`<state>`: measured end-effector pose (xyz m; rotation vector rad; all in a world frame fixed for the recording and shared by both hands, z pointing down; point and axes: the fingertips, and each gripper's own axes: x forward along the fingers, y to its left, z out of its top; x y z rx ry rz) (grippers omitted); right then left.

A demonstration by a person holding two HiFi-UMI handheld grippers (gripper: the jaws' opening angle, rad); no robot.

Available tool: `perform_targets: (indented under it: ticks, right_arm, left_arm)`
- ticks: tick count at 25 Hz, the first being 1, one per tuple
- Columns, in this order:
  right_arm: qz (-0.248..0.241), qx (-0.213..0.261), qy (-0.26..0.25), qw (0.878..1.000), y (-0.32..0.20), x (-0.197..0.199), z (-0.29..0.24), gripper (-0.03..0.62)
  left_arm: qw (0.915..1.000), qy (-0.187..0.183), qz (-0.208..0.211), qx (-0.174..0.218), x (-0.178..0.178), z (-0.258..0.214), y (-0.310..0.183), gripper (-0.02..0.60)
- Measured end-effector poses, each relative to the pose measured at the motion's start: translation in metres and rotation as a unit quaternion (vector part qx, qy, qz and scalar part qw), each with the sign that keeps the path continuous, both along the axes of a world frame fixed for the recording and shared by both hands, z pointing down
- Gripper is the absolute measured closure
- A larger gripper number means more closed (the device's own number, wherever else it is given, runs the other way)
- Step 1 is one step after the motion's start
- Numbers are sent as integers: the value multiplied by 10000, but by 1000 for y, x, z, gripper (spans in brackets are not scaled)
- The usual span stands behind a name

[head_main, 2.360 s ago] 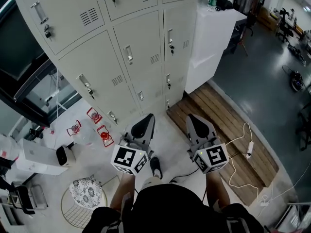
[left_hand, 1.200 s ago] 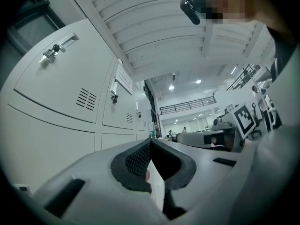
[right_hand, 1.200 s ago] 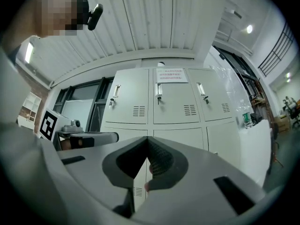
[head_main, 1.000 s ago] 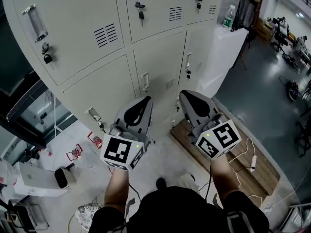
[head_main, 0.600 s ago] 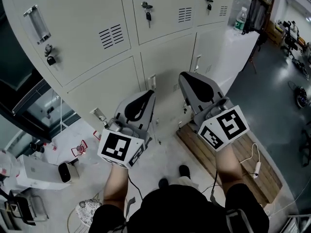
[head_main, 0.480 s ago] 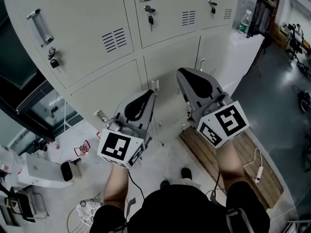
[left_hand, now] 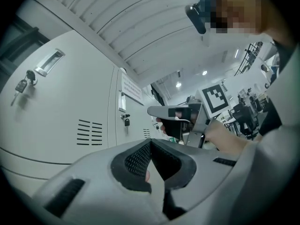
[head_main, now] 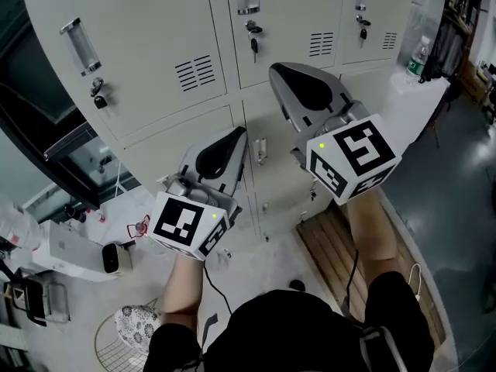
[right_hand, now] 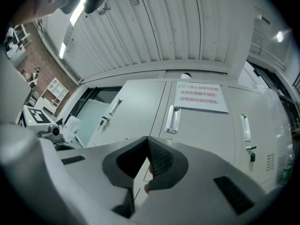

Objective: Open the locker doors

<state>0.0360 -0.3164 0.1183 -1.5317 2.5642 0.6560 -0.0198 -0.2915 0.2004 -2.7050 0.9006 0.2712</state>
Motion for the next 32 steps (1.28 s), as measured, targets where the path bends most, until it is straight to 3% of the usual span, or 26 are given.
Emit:
perform_targets:
  ticks: [19,32]
  right_arm:
    - [-356,137,263,9989,-53,-1,-58,583]
    - [-560,25,297,9980,-81,-1,-77,488]
  left_arm:
    - [9971,94,-727,198,14,-26,-6,565]
    - [9937,-5,-1090,275,21,-30,-1,565]
